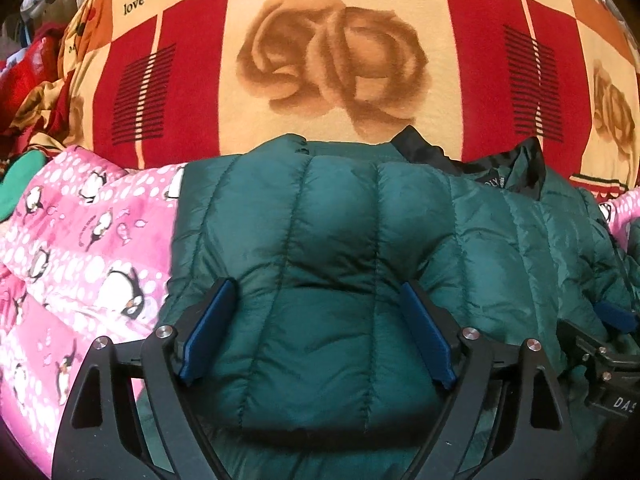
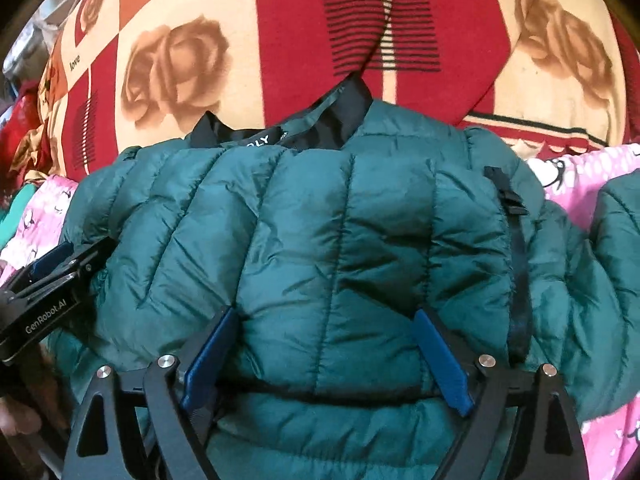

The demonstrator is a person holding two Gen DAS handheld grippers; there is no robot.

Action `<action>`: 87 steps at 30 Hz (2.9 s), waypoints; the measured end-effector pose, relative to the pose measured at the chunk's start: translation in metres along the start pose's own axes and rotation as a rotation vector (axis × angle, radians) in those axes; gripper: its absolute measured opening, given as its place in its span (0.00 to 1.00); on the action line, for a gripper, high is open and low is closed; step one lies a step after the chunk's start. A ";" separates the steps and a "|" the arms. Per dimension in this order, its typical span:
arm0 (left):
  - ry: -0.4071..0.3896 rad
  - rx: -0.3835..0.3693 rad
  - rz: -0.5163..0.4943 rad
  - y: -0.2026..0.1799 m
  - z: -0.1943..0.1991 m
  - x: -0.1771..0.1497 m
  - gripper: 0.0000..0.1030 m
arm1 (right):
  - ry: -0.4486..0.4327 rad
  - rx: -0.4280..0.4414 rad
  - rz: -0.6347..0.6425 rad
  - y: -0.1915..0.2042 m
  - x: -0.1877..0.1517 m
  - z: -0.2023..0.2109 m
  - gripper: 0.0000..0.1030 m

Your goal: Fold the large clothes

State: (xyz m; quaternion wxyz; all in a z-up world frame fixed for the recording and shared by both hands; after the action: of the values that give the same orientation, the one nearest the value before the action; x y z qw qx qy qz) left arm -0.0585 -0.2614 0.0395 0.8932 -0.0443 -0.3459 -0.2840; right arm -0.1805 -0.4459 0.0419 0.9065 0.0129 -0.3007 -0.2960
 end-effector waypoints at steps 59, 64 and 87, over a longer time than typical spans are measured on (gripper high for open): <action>-0.106 -0.110 -0.076 -0.086 0.121 -0.018 0.83 | -0.168 -0.099 -0.123 -0.098 -0.037 0.121 0.85; -0.078 -0.165 -0.050 -0.085 0.115 -0.019 0.83 | -0.175 -0.127 -0.153 -0.122 -0.034 0.123 0.85; -0.019 -0.172 0.024 -0.054 0.081 -0.025 0.83 | -0.317 -0.303 -0.665 -0.349 0.014 0.155 0.85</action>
State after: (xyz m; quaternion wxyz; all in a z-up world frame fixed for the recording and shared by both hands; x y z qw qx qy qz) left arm -0.1508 -0.2726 0.0782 0.8860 -0.1276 -0.3282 -0.3016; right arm -0.4419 -0.7173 0.1062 0.6954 -0.0702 -0.3693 -0.6125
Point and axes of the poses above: each gripper's, at about its wrist camera, not at the fingertips, and z roughly against the way its jaws point, y to its left, x to its top, the point moved 1 cm from there along -z, roughly the way its jaws point, and after that the axes turned 9 degrees about -z, right-handed, at the moved point
